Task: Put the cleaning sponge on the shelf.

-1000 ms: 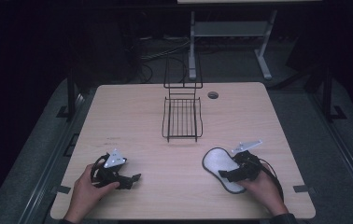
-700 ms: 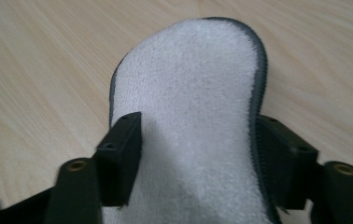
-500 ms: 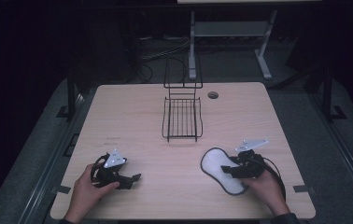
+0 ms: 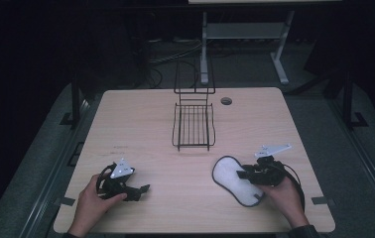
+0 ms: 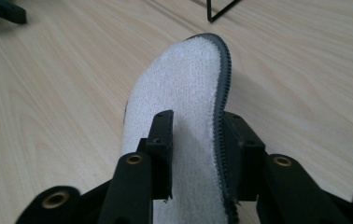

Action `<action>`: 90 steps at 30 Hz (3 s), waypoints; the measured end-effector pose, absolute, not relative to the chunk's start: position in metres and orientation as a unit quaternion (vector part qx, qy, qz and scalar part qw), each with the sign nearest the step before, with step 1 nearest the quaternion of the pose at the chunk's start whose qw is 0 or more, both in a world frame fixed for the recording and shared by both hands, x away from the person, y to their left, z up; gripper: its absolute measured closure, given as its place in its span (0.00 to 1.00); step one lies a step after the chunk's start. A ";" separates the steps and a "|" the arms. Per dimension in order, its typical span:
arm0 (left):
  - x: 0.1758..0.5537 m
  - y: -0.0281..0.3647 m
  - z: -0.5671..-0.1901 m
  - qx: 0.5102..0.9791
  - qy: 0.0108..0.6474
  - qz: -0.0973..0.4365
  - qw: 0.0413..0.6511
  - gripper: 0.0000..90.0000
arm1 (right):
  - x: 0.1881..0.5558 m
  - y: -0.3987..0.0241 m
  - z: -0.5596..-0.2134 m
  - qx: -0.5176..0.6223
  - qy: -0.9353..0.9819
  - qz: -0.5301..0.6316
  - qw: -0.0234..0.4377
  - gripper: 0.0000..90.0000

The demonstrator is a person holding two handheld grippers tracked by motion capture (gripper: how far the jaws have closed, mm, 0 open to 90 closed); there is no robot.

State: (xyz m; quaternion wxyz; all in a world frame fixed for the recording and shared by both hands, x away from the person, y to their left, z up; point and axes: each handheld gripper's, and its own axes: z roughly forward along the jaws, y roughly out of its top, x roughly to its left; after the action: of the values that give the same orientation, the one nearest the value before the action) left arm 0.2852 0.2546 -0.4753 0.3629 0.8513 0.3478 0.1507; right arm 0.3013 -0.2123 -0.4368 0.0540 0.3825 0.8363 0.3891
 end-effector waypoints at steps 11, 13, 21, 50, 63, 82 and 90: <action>0.285 0.254 -0.475 0.851 0.348 0.151 0.364 0.14 | 0.300 -0.214 -0.424 0.360 0.835 0.411 0.071 0.84; 0.285 0.254 -0.475 0.850 0.349 0.151 0.364 0.14 | 0.300 -0.214 -0.422 0.355 0.835 0.415 0.074 0.86; 0.285 0.254 -0.475 0.850 0.348 0.151 0.364 0.14 | 0.298 -0.215 -0.412 0.347 0.828 0.434 0.077 0.91; 0.285 0.254 -0.475 0.850 0.349 0.151 0.364 0.14 | 0.318 -0.223 -0.377 0.340 0.803 0.479 0.102 0.91; 0.285 0.255 -0.475 0.851 0.348 0.151 0.363 0.14 | 0.341 -0.214 -0.363 0.333 0.793 0.498 0.109 0.91; 0.285 0.255 -0.475 0.851 0.347 0.152 0.363 0.14 | 0.386 -0.187 -0.351 0.331 0.778 0.524 0.099 0.91; 0.285 0.255 -0.475 0.851 0.348 0.151 0.363 0.14 | 0.402 -0.178 -0.349 0.335 0.777 0.524 0.097 0.91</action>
State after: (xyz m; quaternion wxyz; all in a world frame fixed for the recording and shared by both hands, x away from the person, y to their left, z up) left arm 0.2853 0.2546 -0.4752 0.3632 0.8510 0.3479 0.1509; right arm 0.4024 -0.1779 -0.3490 0.0974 0.3352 0.7770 0.5239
